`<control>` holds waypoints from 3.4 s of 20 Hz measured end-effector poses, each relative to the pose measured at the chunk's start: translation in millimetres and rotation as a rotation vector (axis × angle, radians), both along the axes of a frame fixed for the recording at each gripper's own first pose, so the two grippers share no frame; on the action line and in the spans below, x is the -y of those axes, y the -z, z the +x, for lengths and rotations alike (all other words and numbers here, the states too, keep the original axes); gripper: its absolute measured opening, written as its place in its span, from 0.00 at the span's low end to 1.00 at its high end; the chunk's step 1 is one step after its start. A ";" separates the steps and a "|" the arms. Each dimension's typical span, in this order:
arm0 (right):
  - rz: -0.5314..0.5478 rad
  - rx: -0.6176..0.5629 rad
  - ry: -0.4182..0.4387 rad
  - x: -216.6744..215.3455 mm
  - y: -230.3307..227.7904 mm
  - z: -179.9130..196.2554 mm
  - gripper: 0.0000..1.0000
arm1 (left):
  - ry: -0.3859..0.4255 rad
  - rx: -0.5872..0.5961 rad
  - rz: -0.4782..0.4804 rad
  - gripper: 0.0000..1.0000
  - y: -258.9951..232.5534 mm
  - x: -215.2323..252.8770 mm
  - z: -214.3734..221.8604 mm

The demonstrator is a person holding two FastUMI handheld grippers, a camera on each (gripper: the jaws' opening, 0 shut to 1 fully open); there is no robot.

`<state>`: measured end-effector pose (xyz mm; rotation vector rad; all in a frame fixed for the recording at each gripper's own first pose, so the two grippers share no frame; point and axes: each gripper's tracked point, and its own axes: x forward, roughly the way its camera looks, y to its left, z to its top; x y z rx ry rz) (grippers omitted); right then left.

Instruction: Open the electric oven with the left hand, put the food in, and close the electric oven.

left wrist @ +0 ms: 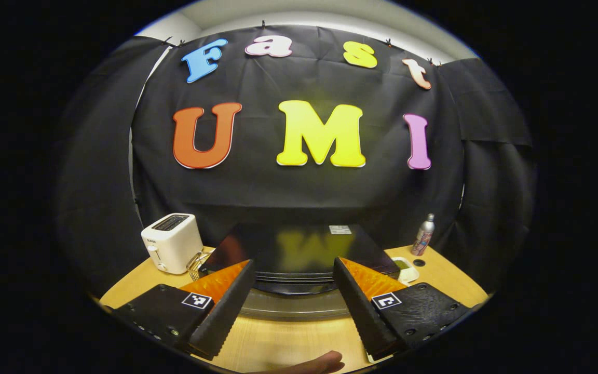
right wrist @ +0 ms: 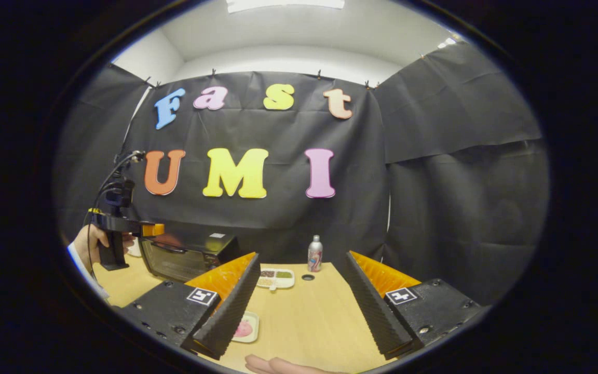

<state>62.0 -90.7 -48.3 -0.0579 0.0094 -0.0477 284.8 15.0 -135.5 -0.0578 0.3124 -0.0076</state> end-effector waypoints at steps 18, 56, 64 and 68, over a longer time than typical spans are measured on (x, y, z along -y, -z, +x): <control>-0.022 0.042 -0.006 -2.0 -18.1 -41.2 1.00 | 0.046 -0.159 0.020 0.95 58.1 7.8 23.7; -0.012 -0.072 0.002 -18.7 10.9 -67.1 1.00 | 0.033 -0.274 -0.004 0.95 207.3 22.6 -151.3; -0.003 -0.216 -0.023 -23.5 50.4 -38.1 1.00 | 0.021 -0.208 0.014 0.95 192.7 17.2 -149.0; 0.011 -0.356 -0.046 -28.0 83.9 -11.8 1.00 | 0.013 -0.154 -0.018 0.94 162.0 16.4 -156.4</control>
